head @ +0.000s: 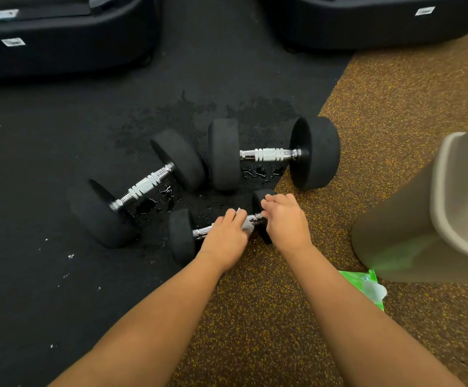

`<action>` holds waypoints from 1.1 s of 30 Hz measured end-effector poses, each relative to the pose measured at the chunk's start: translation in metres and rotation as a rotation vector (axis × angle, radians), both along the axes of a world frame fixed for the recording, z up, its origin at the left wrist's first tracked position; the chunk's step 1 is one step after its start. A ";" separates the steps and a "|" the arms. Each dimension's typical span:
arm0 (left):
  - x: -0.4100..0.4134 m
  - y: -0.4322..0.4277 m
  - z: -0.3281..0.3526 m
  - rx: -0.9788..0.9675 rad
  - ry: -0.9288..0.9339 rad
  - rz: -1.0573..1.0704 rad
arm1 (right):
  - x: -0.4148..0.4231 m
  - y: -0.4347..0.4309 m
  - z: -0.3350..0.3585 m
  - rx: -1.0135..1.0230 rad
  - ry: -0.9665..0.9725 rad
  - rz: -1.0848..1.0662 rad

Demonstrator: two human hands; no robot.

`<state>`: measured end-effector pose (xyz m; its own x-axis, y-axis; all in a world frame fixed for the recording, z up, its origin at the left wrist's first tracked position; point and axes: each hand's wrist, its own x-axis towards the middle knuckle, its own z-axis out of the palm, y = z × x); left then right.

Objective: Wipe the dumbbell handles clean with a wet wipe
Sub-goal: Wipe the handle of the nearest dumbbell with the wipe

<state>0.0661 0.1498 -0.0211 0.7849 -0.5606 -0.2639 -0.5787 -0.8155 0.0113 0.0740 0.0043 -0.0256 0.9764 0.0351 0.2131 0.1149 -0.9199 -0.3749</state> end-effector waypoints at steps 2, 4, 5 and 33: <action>0.002 0.007 0.004 0.025 0.006 0.010 | 0.000 0.000 -0.001 0.005 0.005 0.000; 0.005 0.013 0.010 0.049 0.027 0.025 | 0.001 0.001 0.000 -0.002 0.013 0.006; 0.006 0.016 0.013 0.060 0.035 0.030 | 0.001 0.001 0.001 -0.003 0.010 0.009; 0.025 0.033 0.022 0.244 0.055 0.145 | -0.002 0.004 -0.023 0.032 0.070 0.091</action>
